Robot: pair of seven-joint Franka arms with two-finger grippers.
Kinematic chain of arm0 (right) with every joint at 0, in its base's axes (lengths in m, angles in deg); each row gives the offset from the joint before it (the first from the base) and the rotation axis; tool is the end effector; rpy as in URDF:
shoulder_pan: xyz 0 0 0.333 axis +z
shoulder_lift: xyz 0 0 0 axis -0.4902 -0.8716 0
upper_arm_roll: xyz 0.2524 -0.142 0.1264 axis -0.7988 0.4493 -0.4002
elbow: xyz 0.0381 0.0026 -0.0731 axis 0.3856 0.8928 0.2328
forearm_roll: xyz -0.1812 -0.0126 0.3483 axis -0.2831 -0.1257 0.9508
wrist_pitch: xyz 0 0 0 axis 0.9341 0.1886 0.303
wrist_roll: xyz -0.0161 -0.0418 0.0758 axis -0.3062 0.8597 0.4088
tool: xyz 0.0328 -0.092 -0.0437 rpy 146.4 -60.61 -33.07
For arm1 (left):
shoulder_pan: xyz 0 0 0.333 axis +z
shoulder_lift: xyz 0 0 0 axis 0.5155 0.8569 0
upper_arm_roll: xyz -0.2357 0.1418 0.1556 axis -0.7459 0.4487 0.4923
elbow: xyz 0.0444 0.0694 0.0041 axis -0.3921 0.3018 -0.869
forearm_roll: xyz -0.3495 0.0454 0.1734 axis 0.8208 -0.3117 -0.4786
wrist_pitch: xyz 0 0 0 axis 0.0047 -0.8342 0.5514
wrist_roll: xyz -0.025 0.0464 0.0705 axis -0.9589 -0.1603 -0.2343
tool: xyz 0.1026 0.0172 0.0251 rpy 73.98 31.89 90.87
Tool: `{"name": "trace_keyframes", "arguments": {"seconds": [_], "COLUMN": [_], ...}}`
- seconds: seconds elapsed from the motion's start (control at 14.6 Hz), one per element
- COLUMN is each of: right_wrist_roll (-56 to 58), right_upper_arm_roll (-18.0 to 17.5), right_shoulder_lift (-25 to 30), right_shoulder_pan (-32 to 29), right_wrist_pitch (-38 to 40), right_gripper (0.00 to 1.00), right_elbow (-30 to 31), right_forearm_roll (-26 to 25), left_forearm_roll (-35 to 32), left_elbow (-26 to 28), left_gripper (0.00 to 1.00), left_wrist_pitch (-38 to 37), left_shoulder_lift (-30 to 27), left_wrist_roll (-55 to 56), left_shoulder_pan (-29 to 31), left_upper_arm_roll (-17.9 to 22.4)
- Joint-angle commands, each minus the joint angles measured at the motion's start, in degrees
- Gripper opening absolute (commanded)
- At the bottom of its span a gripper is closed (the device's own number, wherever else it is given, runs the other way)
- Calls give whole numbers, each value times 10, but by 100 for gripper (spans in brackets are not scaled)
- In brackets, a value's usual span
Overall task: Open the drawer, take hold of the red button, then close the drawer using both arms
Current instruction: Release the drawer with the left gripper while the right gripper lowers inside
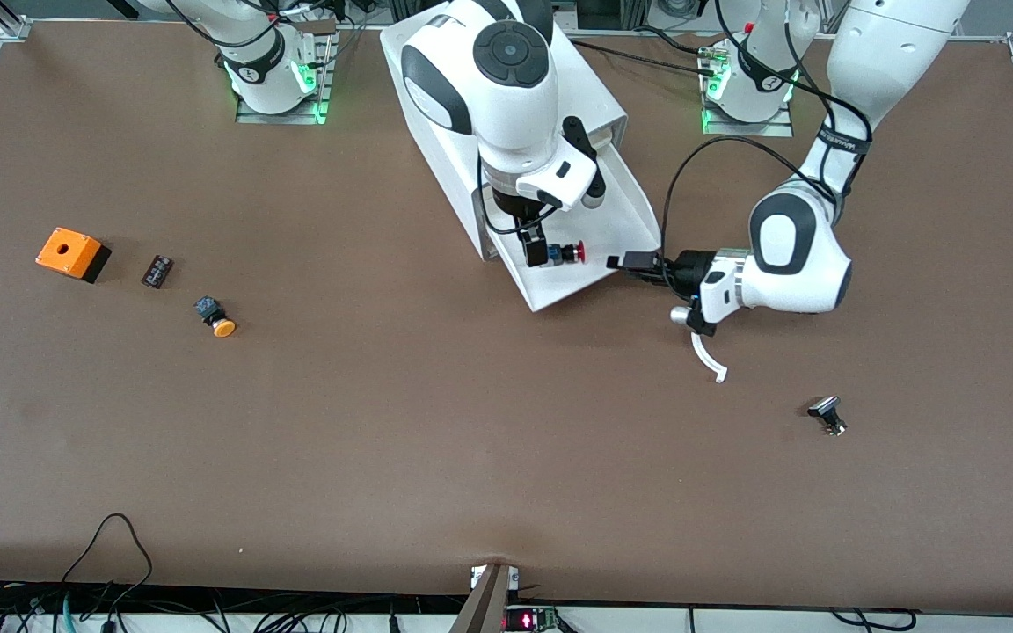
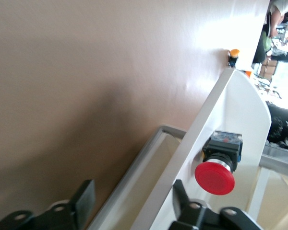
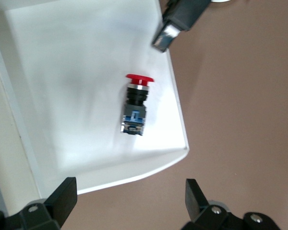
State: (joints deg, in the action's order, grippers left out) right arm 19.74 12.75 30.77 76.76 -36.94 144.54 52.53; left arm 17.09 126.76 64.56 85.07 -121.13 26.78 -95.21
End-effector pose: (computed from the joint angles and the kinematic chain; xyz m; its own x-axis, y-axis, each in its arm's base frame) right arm 0.4862 0.5547 0.4381 -0.2690 0.9624 0.0368 0.9627 0.2675 0.0396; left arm 0.5370 -0.1719 0.2209 0.9654 -0.1686 -0.1987 0.0584 -0.6030 0.7956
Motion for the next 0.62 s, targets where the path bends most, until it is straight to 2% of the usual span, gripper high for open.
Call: {"name": "trace_keyframes", "arguments": {"seconds": [0.0,0.55], "right_wrist_roll": [4,-10], "right_upper_arm_roll": [-7,-8], "right_shoulder_lift": [-25,-48], "right_shoulder_pan": [3,2], "right_wrist_pitch": [-6,-46], "right_gripper": [100,100], "right_elbow": [-24,-24], "right_forearm_roll": [-9,-6], "left_forearm_roll": [-88,-297], "left_elbow": [-14,-31], "left_gripper": [100,100], "left_wrist_pitch": [5,-6], "left_shoulder_lift": [-49,-137], "left_wrist_roll": [66,177], "left_shoulder_pan": [25,53], "left_upper_arm_roll": [3,3]}}
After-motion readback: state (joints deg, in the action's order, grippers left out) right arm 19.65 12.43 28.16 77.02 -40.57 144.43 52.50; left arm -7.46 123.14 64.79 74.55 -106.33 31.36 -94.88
